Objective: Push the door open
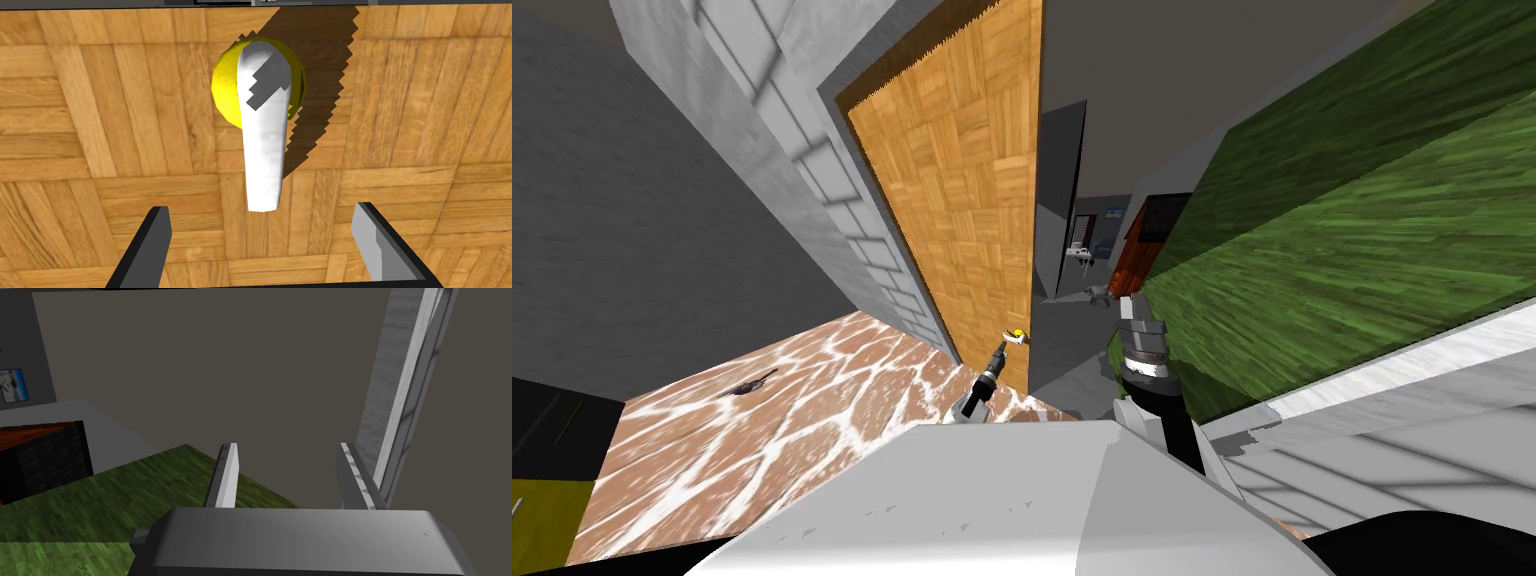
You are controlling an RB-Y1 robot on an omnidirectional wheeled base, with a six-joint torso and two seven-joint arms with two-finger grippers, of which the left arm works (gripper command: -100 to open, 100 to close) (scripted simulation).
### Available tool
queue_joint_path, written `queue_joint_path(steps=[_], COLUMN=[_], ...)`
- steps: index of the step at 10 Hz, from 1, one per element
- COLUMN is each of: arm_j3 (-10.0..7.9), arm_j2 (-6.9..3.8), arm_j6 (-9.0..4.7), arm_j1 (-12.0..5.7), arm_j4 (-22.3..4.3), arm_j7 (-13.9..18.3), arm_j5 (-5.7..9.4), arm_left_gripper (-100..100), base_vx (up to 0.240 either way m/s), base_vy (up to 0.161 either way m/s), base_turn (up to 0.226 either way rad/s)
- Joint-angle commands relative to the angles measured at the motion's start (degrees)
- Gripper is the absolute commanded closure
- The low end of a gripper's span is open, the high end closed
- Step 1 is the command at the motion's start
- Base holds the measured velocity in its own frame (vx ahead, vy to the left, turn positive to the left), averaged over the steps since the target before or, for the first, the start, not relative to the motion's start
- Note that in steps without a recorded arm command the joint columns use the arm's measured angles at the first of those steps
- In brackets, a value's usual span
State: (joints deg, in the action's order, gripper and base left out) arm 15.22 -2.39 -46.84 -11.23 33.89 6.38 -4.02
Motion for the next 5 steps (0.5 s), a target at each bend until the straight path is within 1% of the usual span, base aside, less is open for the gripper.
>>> queue_joint_path(steps=[1, 2, 4, 5], arm_j3=[-0.22, -0.33, -0.56, -0.54], arm_j2=[0.24, 0.59, 1.84, 1.5], arm_j6=[-0.2, -0.27, -0.41, -0.64], arm_j1=[-0.01, 0.0, 0.02, -0.21], arm_j4=[-0.3, -0.3, -0.5, -1.0], arm_j7=[-0.2, -0.3, -0.4, -0.4], arm_j5=[0.1, 0.16, 0.27, 0.27], arm_left_gripper=[-100, -100, -100, -100], base_vx=[0.215, 0.196, 0.188, 0.086], base_vy=[-0.092, -0.078, -0.027, -0.018], base_turn=[-0.028, -0.03, -0.028, -0.001])
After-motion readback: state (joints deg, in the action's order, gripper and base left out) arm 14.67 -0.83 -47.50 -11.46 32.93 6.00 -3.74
